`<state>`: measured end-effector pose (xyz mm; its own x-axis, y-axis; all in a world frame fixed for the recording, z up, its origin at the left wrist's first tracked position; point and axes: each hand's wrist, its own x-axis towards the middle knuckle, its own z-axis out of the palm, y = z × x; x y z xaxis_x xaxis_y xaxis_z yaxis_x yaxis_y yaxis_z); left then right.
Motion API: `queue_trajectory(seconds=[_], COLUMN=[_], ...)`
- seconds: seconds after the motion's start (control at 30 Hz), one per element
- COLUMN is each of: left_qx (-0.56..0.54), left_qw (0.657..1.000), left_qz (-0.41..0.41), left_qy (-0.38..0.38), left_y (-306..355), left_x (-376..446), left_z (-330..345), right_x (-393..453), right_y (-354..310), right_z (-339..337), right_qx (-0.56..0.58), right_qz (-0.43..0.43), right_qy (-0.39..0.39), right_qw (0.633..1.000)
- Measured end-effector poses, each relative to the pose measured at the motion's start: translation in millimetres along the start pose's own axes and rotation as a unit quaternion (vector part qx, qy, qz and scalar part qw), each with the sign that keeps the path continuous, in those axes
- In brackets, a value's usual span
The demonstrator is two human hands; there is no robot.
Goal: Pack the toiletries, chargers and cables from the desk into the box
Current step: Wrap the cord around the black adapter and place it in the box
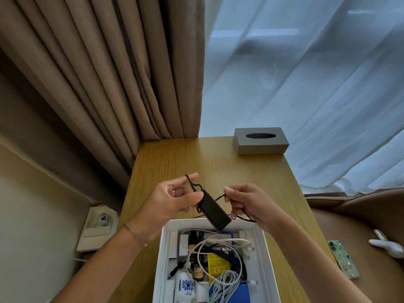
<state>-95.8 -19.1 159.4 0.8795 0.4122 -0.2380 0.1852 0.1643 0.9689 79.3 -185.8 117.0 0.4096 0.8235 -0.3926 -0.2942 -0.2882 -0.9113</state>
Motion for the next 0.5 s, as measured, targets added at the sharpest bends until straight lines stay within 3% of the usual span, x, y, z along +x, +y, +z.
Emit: queue_trajectory(seconds=[0.07, 0.13, 0.23, 0.37, 0.5], left_qx=[0.114, 0.209, 0.254, 0.058, -0.157], left_qw=[0.993, 0.975, 0.943, 0.961, 0.959], left_qz=[0.018, 0.054, 0.127, 0.118, 0.092], left_qy=[0.000, 0.059, 0.175, 0.245, 0.219], left_y=[-2.9, -8.8, -16.8, -16.1, -11.8], left_x=[1.7, 4.2, 7.3, 16.6, 20.4], left_z=[2.7, 9.3, 17.0, 17.6, 27.3], right_x=[-5.8, -13.2, -30.4, -49.3, -43.5], right_y=[-14.2, -25.9, -31.8, -9.0, 22.2], right_z=[3.9, 12.5, 28.1, 62.9, 78.3], right_qx=[-0.079, -0.115, -0.062, 0.083, 0.111], right_qz=[-0.008, -0.019, -0.027, -0.040, -0.080], right_qy=[0.021, 0.038, 0.023, -0.033, -0.098], right_qw=[0.997, 0.992, 0.997, 0.995, 0.986])
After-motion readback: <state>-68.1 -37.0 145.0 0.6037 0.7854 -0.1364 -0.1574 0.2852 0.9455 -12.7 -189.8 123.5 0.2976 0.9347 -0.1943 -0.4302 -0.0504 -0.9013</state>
